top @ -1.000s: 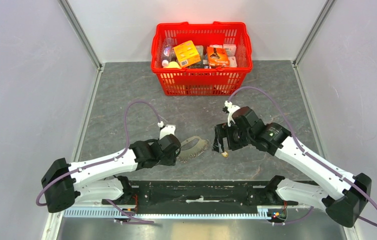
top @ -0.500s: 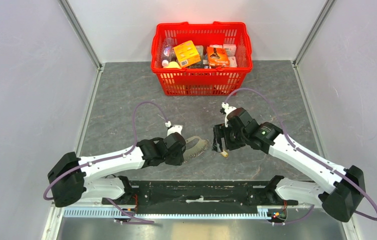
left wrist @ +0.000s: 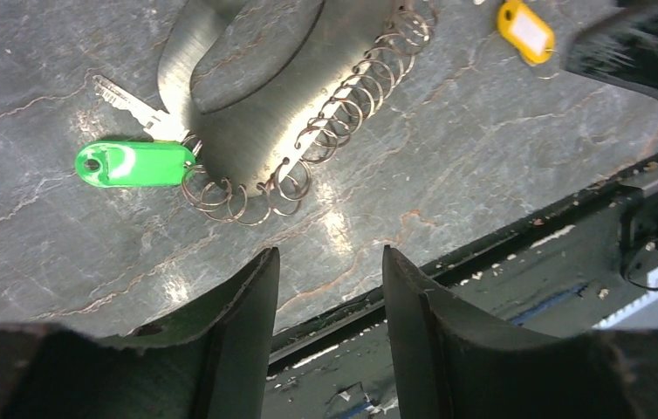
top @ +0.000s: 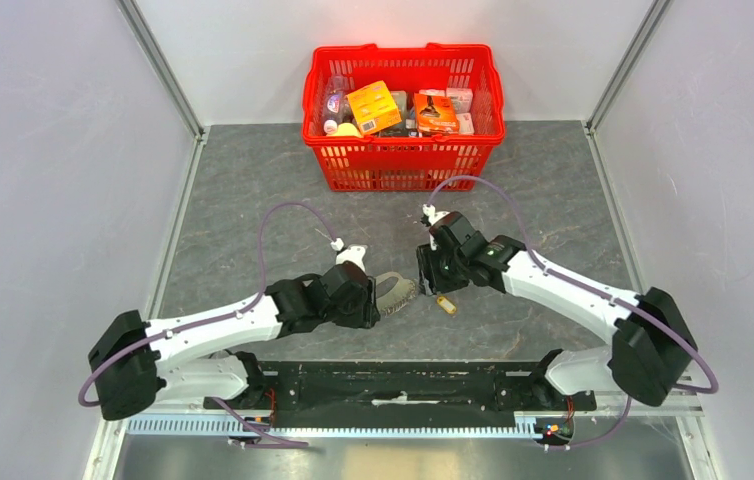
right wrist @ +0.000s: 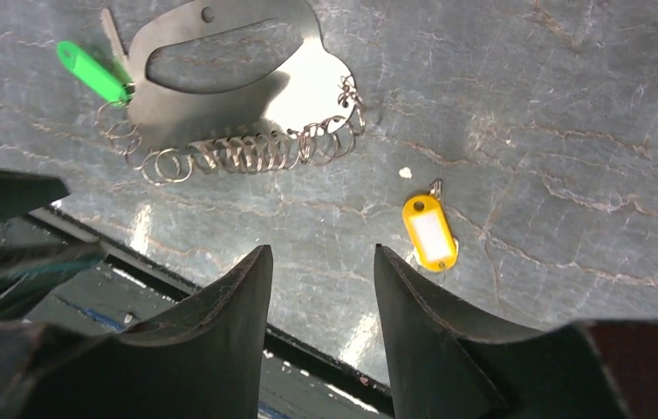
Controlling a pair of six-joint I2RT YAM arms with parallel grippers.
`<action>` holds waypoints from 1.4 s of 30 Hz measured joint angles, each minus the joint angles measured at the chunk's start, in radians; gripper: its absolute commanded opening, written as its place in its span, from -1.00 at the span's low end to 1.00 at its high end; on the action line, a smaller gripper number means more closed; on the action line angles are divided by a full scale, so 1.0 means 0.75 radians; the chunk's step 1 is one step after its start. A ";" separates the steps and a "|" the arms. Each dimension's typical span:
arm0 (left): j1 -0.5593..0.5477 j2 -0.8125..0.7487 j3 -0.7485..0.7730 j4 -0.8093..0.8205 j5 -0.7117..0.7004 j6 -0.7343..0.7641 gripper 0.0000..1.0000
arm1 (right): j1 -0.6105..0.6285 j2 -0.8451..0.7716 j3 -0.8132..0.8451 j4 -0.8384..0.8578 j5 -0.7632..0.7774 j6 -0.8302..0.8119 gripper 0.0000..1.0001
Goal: Put the keys on the keyring
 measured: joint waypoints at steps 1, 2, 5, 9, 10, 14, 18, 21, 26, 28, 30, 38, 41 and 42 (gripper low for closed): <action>0.000 -0.015 -0.001 0.001 0.006 0.000 0.16 | -0.003 0.021 0.000 0.012 0.003 -0.008 0.04; 0.000 -0.032 -0.001 0.002 0.010 -0.001 0.19 | -0.009 0.046 0.000 0.028 0.003 -0.016 0.02; 0.000 -0.090 -0.008 0.007 0.019 -0.001 0.26 | -0.026 0.100 0.001 0.074 -0.013 -0.031 0.01; 0.000 -0.173 -0.032 0.006 0.019 -0.001 0.29 | -0.033 0.141 0.001 0.126 -0.050 -0.031 0.11; 0.000 -0.186 -0.037 0.006 0.018 -0.001 0.29 | -0.024 0.141 0.001 0.128 -0.053 -0.027 0.16; 0.000 -0.217 -0.065 0.004 0.016 -0.001 0.30 | 0.049 0.140 0.010 0.140 -0.054 0.014 0.21; 0.000 -0.233 -0.093 -0.006 0.012 -0.001 0.31 | 0.102 0.154 0.020 0.171 -0.053 0.115 0.23; 0.000 -0.247 -0.100 -0.006 0.011 -0.001 0.31 | 0.130 0.163 -0.033 0.278 -0.033 0.256 0.23; 0.000 -0.280 -0.106 -0.006 0.012 -0.001 0.31 | 0.166 0.199 -0.140 0.416 0.028 0.491 0.24; 0.000 -0.289 -0.106 -0.008 0.012 -0.001 0.31 | 0.181 0.206 -0.173 0.464 0.055 0.578 0.25; 0.000 -0.303 -0.106 -0.016 0.012 -0.001 0.32 | 0.195 0.206 -0.198 0.506 0.086 0.656 0.27; 0.000 -0.364 -0.123 -0.050 0.012 -0.001 0.32 | 0.232 0.202 -0.306 0.643 0.174 0.885 0.27; 0.000 -0.372 -0.126 -0.056 0.012 -0.001 0.33 | 0.240 0.195 -0.347 0.666 0.198 0.938 0.27; 0.000 -0.373 -0.127 -0.056 0.012 -0.001 0.33 | 0.243 0.191 -0.358 0.671 0.205 0.951 0.27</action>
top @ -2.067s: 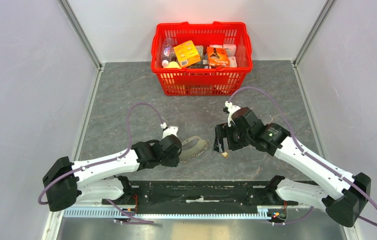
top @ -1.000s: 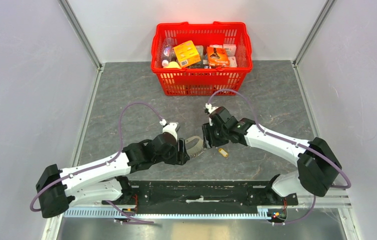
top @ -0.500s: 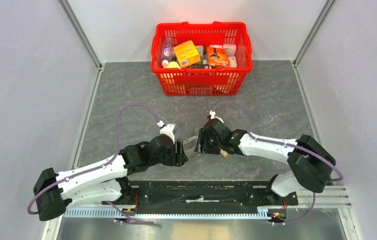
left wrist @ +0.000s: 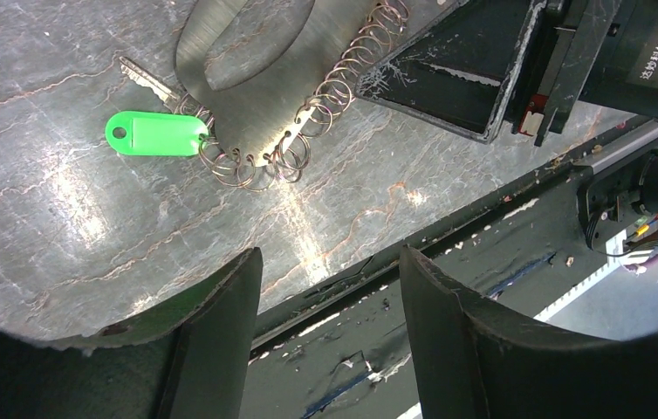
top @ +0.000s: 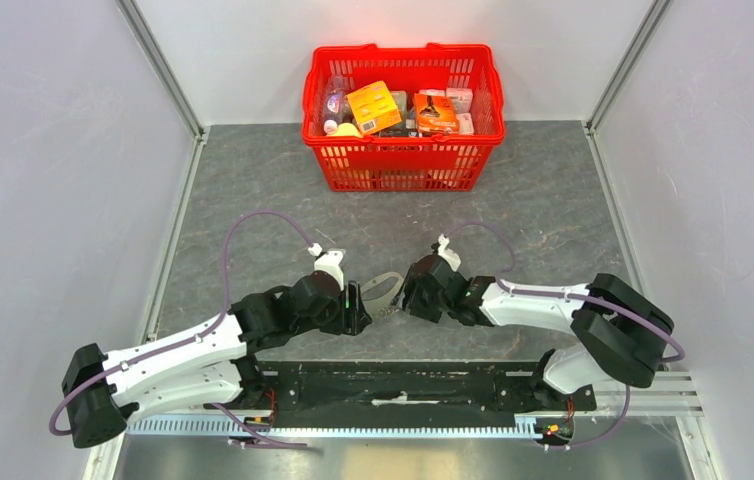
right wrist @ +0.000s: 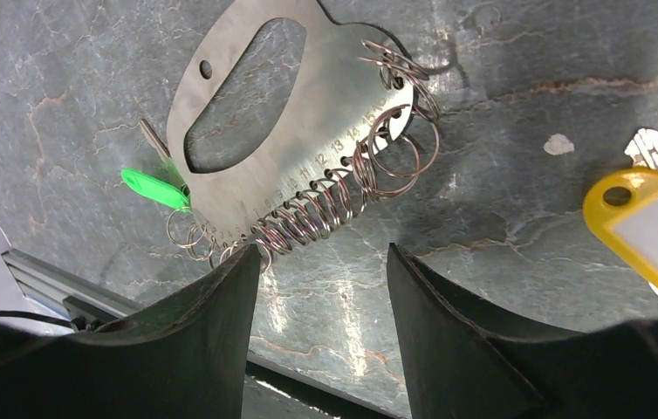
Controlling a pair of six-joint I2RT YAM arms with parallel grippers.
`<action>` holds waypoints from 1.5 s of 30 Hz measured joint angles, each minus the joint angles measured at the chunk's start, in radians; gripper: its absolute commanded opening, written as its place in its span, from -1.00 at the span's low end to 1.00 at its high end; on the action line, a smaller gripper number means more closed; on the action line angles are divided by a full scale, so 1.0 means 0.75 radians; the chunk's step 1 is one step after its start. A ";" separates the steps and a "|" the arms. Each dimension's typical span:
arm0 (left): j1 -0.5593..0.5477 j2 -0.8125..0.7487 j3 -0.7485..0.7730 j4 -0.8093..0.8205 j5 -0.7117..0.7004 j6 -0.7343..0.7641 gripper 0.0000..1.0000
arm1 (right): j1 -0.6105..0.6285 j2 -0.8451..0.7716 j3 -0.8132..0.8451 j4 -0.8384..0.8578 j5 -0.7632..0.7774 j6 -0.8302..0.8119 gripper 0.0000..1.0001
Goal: Put the keys on the keyring
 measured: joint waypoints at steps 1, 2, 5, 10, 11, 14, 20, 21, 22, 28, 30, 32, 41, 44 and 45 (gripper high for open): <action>0.000 -0.001 -0.001 0.000 0.000 0.001 0.33 | 0.004 -0.006 -0.009 0.002 0.008 0.013 0.26; 0.000 -0.001 -0.002 0.000 0.000 0.000 0.33 | 0.009 -0.012 -0.017 0.007 0.018 0.023 0.26; 0.000 -0.001 -0.007 -0.001 0.001 0.000 0.33 | 0.019 -0.021 -0.041 0.038 0.033 0.057 0.22; -0.001 -0.001 -0.007 0.001 0.002 0.000 0.33 | 0.024 -0.021 -0.100 0.143 0.062 0.113 0.11; 0.000 -0.001 -0.007 0.001 0.002 0.000 0.33 | 0.024 -0.021 -0.114 0.171 0.070 0.124 0.10; -0.001 -0.003 -0.007 0.001 0.002 0.000 0.33 | 0.024 -0.020 -0.144 0.238 0.093 0.156 0.08; 0.000 -0.005 -0.007 0.001 0.005 0.000 0.33 | 0.024 0.018 -0.183 0.375 0.124 0.207 -0.09; 0.000 -0.005 -0.007 0.001 0.005 0.000 0.33 | 0.024 0.027 -0.188 0.394 0.125 0.216 -0.11; 0.000 -0.005 -0.007 0.001 0.005 0.000 0.33 | 0.024 0.037 -0.194 0.419 0.129 0.227 -0.13; 0.000 -0.005 -0.007 0.000 0.005 0.000 0.33 | 0.024 0.084 -0.217 0.517 0.135 0.267 -0.55; 0.000 -0.005 -0.007 -0.001 0.005 0.000 0.33 | 0.024 0.087 -0.228 0.526 0.138 0.274 -0.69; 0.000 -0.005 -0.007 0.000 0.006 0.000 0.33 | 0.024 0.087 -0.234 0.529 0.138 0.281 -0.82; 0.000 -0.042 -0.031 -0.006 0.008 0.000 0.33 | 0.024 0.013 -0.235 0.449 0.149 0.277 -1.00; 0.000 -0.054 -0.032 -0.006 0.012 0.000 0.33 | 0.024 -0.066 -0.231 0.376 0.155 0.254 -1.00; 0.000 -0.056 -0.032 -0.006 0.015 0.000 0.33 | 0.024 -0.097 -0.227 0.344 0.158 0.244 -1.00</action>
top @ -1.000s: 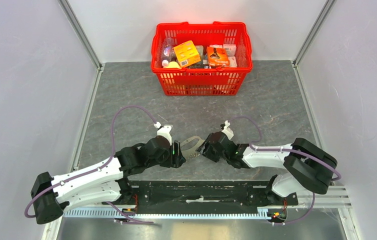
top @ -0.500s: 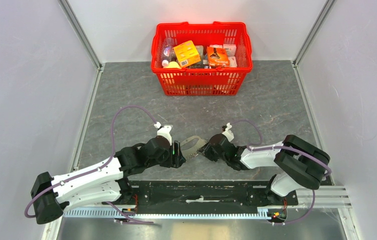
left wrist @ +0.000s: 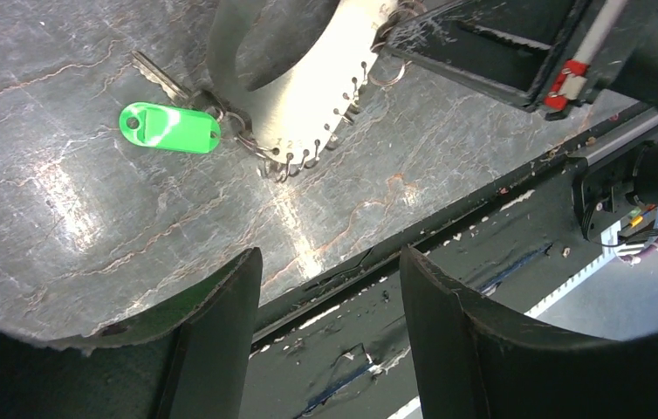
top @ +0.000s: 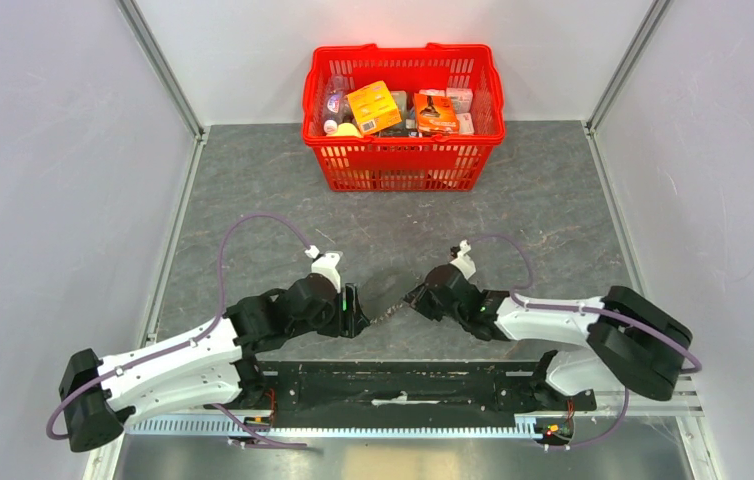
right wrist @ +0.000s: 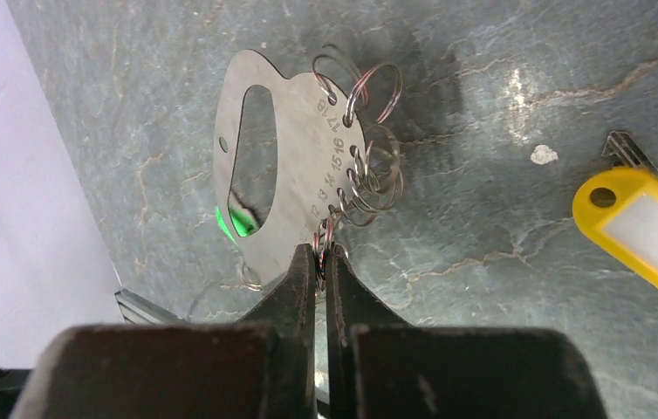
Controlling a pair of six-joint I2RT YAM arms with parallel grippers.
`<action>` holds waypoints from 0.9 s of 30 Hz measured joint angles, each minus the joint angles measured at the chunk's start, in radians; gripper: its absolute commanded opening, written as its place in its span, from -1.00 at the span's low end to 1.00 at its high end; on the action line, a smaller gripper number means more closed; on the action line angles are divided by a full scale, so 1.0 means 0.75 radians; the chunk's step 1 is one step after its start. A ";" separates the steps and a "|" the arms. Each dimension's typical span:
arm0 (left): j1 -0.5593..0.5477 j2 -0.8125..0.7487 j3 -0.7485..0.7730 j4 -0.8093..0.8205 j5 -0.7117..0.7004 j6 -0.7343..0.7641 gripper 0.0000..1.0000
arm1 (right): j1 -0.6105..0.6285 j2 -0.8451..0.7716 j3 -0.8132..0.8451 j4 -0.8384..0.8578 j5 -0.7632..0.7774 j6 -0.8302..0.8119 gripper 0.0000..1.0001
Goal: Put the keys on the keyring
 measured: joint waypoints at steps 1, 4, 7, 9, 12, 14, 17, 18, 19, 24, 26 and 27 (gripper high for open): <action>0.000 -0.002 0.000 0.000 0.002 0.000 0.33 | 0.000 -0.023 0.006 -0.027 0.002 -0.010 -1.00; 0.000 -0.010 -0.001 -0.001 0.006 0.000 0.33 | 0.000 -0.118 0.041 -0.125 0.014 -0.041 -1.00; 0.000 -0.025 -0.001 -0.001 0.019 -0.001 0.33 | 0.000 -0.232 0.084 -0.219 0.033 -0.084 -1.00; 0.000 -0.036 -0.001 -0.001 0.027 -0.002 0.33 | 0.000 -0.267 0.100 -0.250 0.040 -0.100 -1.00; -0.001 -0.051 -0.002 -0.001 0.035 -0.004 0.33 | 0.000 -0.326 0.134 -0.327 0.050 -0.139 -1.00; 0.000 -0.072 -0.004 -0.001 0.038 -0.008 0.33 | 0.000 -0.358 0.157 -0.378 0.053 -0.168 -1.00; -0.001 -0.119 -0.006 0.000 0.045 -0.018 0.33 | 0.000 -0.394 0.197 -0.444 0.060 -0.211 -1.00; 0.000 -0.137 -0.006 0.001 0.051 -0.020 0.33 | 0.000 -0.403 0.211 -0.462 0.060 -0.226 -1.00; 0.000 -0.155 -0.006 0.003 0.057 -0.023 0.32 | 0.000 -0.410 0.228 -0.483 0.059 -0.241 -1.00; 0.000 -0.226 -0.006 0.019 0.086 -0.021 0.30 | 0.000 -0.430 0.352 -0.601 0.045 -0.311 -1.00; -0.001 -0.261 -0.007 0.048 0.111 -0.020 0.29 | 0.000 -0.432 0.406 -0.639 0.032 -0.334 -1.00; 0.000 -0.281 -0.010 0.070 0.126 -0.019 0.29 | 0.000 -0.432 0.430 -0.656 0.026 -0.341 -1.00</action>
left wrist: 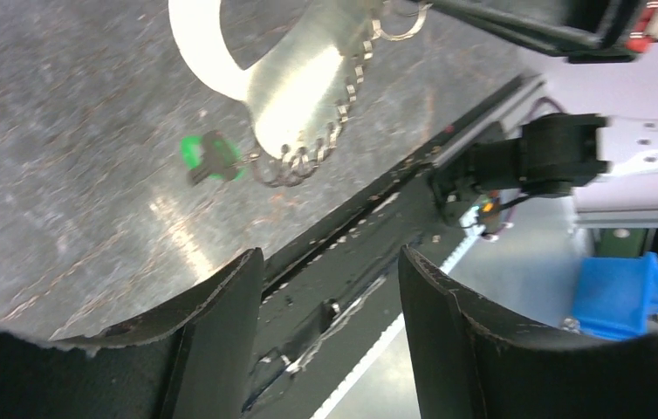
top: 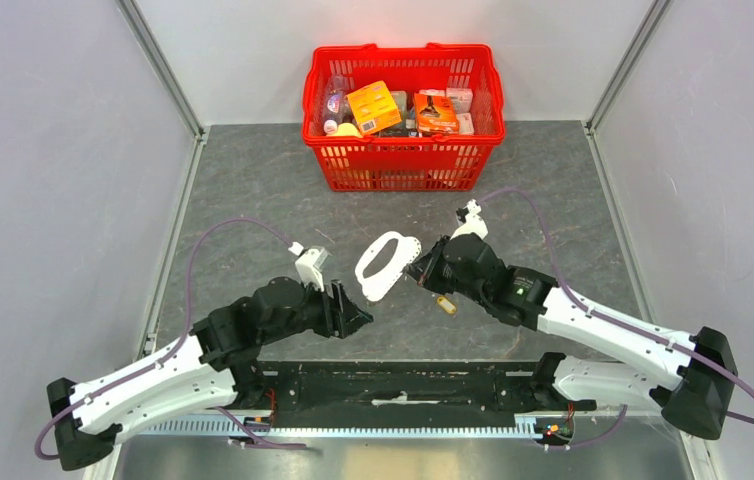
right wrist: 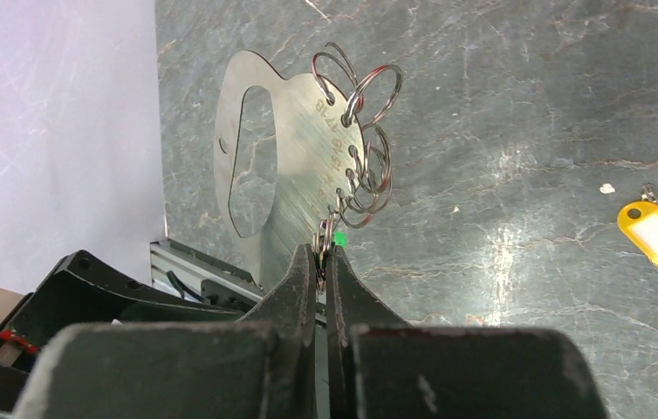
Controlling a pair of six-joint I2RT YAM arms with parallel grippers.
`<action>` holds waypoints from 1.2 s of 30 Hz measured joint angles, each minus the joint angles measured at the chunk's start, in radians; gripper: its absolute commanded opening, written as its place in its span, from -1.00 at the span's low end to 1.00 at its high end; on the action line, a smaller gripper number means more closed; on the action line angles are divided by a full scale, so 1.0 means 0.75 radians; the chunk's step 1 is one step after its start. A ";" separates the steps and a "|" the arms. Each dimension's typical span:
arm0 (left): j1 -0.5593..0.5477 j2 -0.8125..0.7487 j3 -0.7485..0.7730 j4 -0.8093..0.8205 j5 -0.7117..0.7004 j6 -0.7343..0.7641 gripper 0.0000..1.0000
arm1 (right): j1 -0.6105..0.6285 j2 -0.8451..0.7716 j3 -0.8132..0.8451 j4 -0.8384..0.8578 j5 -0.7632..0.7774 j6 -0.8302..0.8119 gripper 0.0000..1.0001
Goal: Put the keys on the keyring
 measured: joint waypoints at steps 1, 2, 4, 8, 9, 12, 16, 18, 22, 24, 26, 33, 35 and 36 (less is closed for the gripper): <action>-0.001 -0.024 -0.003 0.022 0.010 0.001 0.28 | 0.000 -0.001 0.018 -0.012 -0.005 -0.007 -1.00; -0.001 -0.044 -0.003 0.041 0.017 0.002 0.28 | 0.000 -0.003 0.035 -0.024 -0.009 -0.015 -1.00; 0.000 -0.077 -0.004 0.079 0.030 0.004 0.27 | 0.000 -0.009 0.054 -0.044 -0.012 -0.025 -1.00; -0.001 -0.099 -0.004 0.125 0.044 0.006 0.23 | 0.000 -0.013 0.088 -0.093 -0.007 -0.040 -1.00; -0.001 -0.098 -0.004 0.129 0.045 0.006 0.23 | 0.000 -0.011 0.100 -0.108 -0.002 -0.043 -1.00; -0.001 -0.094 -0.004 0.134 0.047 0.006 0.21 | 0.000 0.006 0.149 -0.134 0.020 -0.050 -1.00; -0.001 -0.089 -0.004 0.162 0.046 0.006 0.18 | 0.000 0.040 0.225 -0.164 0.057 -0.051 -1.00; -0.001 -0.087 -0.004 0.173 0.043 0.006 0.15 | 0.000 0.048 0.250 -0.173 0.082 -0.050 -1.00; -0.001 -0.087 -0.004 0.202 0.028 0.009 0.05 | 0.000 0.072 0.308 -0.197 0.124 -0.050 -1.00; -0.001 -0.085 -0.004 0.212 0.004 0.020 -0.01 | 0.000 0.092 0.342 -0.202 0.136 -0.050 -1.00; -0.001 -0.076 -0.004 0.228 -0.015 0.030 -0.08 | 0.000 0.101 0.365 -0.205 0.143 -0.050 -1.00; -0.001 -0.009 -0.005 0.310 -0.066 0.057 -0.52 | 0.000 0.105 0.416 -0.231 0.159 -0.051 -1.00; -0.001 -0.001 -0.010 0.335 -0.079 0.066 -0.59 | 0.000 0.105 0.425 -0.234 0.158 -0.051 -1.00; -0.001 0.002 -0.013 0.348 -0.086 0.069 -0.61 | 0.000 0.105 0.428 -0.235 0.158 -0.051 -1.00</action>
